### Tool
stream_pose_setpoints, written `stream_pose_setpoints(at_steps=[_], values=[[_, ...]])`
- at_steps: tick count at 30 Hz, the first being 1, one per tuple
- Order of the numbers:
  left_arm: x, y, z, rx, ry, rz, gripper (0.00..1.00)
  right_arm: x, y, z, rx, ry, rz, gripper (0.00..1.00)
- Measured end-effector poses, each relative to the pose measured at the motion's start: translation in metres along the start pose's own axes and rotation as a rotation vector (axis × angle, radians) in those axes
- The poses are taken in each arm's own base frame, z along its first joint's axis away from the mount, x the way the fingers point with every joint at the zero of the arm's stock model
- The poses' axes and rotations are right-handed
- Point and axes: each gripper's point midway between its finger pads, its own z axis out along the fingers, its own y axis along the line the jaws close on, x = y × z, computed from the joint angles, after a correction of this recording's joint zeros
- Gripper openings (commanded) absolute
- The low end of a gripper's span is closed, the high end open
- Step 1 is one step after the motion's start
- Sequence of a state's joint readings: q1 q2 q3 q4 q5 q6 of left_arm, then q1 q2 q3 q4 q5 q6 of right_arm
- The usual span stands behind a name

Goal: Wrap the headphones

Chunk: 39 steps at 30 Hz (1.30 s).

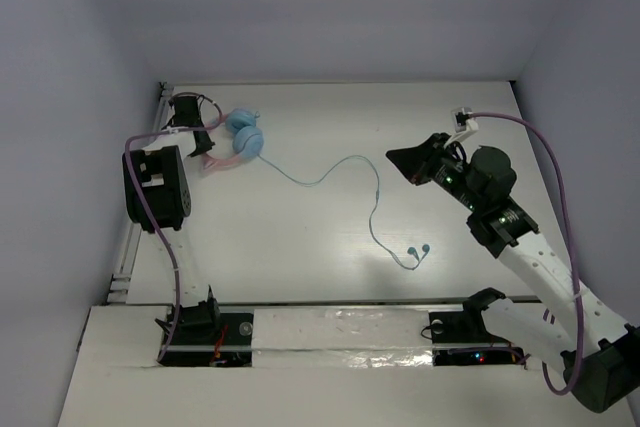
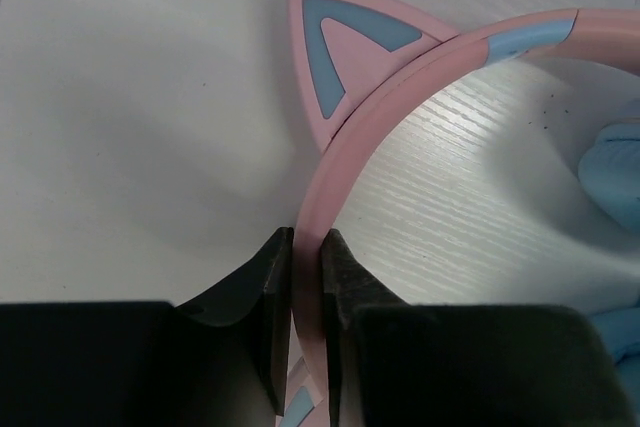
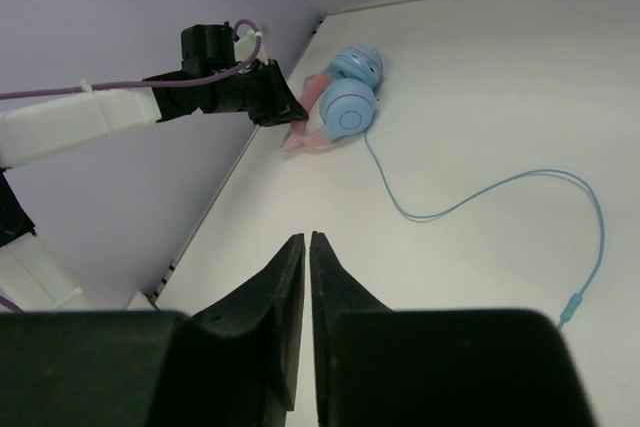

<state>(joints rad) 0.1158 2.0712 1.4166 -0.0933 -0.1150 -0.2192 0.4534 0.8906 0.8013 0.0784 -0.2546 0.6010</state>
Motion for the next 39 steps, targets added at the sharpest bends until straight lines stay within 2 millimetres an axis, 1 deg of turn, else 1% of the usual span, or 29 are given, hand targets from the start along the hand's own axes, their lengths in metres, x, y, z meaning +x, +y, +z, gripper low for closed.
stream_pose_setpoints(at_steps=[1, 2, 4, 6, 8, 9, 11, 14, 15, 16, 17, 18, 19, 20, 21, 22, 24, 26, 29, 32, 35, 39], values=[[0.000, -0.001, 0.000, 0.005, 0.001, 0.000, 0.00, 0.000, 0.000, 0.000, 0.000, 0.001, -0.001, 0.06], [-0.001, -0.002, -0.001, 0.013, 0.003, -0.003, 0.00, 0.000, 0.000, 0.000, -0.001, 0.001, -0.002, 0.00], [-0.003, -0.005, -0.003, 0.032, 0.012, -0.010, 0.00, 0.002, 0.000, 0.002, -0.005, 0.006, -0.003, 0.00], [-0.006, -0.011, -0.007, 0.062, 0.015, -0.014, 0.00, 0.004, -0.002, 0.008, -0.013, 0.015, -0.002, 0.00], [-0.011, -0.019, -0.019, 0.093, 0.015, -0.013, 0.00, 0.013, -0.008, 0.020, -0.013, 0.045, 0.004, 0.00], [-0.013, -0.023, -0.027, 0.107, 0.013, -0.009, 0.00, 0.019, -0.013, 0.025, -0.008, 0.067, 0.008, 0.00], [-0.022, -0.034, -0.053, 0.140, -0.004, 0.002, 0.00, 0.035, -0.025, 0.036, 0.010, 0.121, 0.020, 0.00], [-0.048, -0.061, -0.106, 0.234, -0.084, 0.020, 0.00, 0.054, -0.042, 0.048, 0.042, 0.183, 0.020, 0.00], [-0.058, -0.071, -0.127, 0.273, -0.124, 0.026, 0.00, 0.057, -0.045, 0.051, 0.049, 0.193, 0.015, 0.02], [-0.069, -0.082, -0.150, 0.313, -0.164, 0.036, 0.00, 0.059, -0.048, 0.053, 0.054, 0.200, 0.008, 0.04], [-0.078, -0.093, -0.173, 0.355, -0.205, 0.045, 0.00, 0.060, -0.050, 0.055, 0.058, 0.204, -0.001, 0.13], [-0.089, -0.106, -0.205, 0.417, -0.258, 0.057, 0.00, 0.060, -0.052, 0.058, 0.058, 0.206, -0.016, 0.25], [-0.091, -0.111, -0.216, 0.441, -0.274, 0.060, 0.00, 0.059, -0.053, 0.060, 0.058, 0.203, -0.031, 0.25], [-0.094, -0.120, -0.234, 0.490, -0.296, 0.066, 0.00, 0.058, -0.054, 0.062, 0.055, 0.202, -0.053, 0.33], [-0.095, -0.127, -0.252, 0.539, -0.312, 0.071, 0.00, 0.058, -0.055, 0.065, 0.053, 0.204, -0.068, 0.48], [-0.096, -0.132, -0.267, 0.579, -0.323, 0.075, 0.00, 0.057, -0.056, 0.068, 0.049, 0.208, -0.086, 0.54], [-0.095, -0.138, -0.289, 0.648, -0.329, 0.077, 0.00, 0.057, -0.056, 0.074, 0.032, 0.216, -0.124, 0.64], [-0.093, -0.140, -0.302, 0.687, -0.326, 0.075, 0.00, 0.059, -0.057, 0.078, 0.016, 0.228, -0.159, 0.66], [-0.092, -0.142, -0.314, 0.713, -0.306, 0.072, 0.00, 0.067, -0.063, 0.082, 0.000, 0.252, -0.206, 0.73], [-0.098, -0.142, -0.326, 0.725, -0.313, 0.070, 0.00, 0.079, -0.072, 0.086, -0.009, 0.292, -0.247, 0.82], [-0.105, -0.146, -0.344, 0.766, -0.331, 0.071, 0.00, 0.089, -0.084, 0.095, 0.000, 0.326, -0.275, 0.85], [-0.109, -0.150, -0.366, 0.828, -0.347, 0.071, 0.00, 0.103, -0.099, 0.115, -0.013, 0.381, -0.291, 0.86]])
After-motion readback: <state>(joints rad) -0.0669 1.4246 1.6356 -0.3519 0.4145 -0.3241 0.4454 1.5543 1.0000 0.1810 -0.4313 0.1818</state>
